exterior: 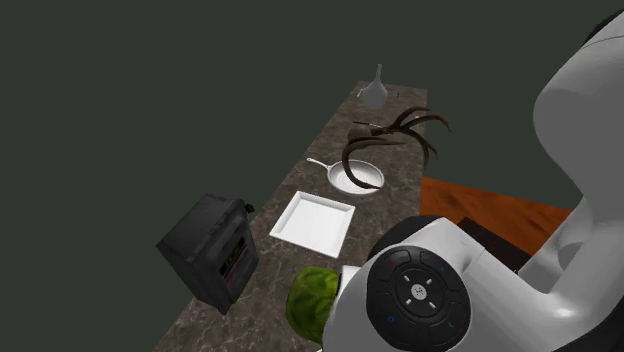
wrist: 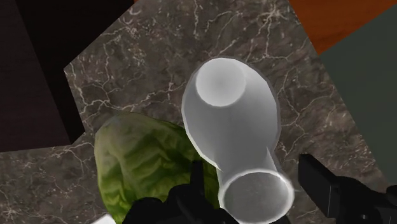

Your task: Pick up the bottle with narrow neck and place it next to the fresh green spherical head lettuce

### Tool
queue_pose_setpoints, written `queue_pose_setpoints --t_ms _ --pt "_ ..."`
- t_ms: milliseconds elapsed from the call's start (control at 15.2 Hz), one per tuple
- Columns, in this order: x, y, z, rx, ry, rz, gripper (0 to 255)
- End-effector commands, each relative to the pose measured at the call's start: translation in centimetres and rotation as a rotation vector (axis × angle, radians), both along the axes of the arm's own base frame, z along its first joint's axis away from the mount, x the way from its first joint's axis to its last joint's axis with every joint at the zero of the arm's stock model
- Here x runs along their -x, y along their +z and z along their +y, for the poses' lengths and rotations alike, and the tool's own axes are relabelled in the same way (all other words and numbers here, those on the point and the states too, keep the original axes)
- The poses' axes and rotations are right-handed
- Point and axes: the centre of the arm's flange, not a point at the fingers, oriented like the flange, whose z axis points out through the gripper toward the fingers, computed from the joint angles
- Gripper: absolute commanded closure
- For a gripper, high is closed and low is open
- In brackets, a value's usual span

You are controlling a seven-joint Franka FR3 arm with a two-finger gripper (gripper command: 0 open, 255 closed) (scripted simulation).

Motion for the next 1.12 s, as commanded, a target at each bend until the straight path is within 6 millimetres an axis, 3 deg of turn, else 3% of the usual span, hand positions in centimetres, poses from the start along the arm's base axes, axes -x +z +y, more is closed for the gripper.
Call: queue_pose_setpoints --t_ms 0,264,528,1056 --pt "0.0 0.0 0.0 0.000 0.000 0.000 0" --pt "0.0 0.0 0.0 0.000 0.000 0.000 0" --pt "0.8 4.9 0.1 0.000 0.000 0.000 0" --pt "0.8 4.9 0.1 0.000 0.000 0.000 0"
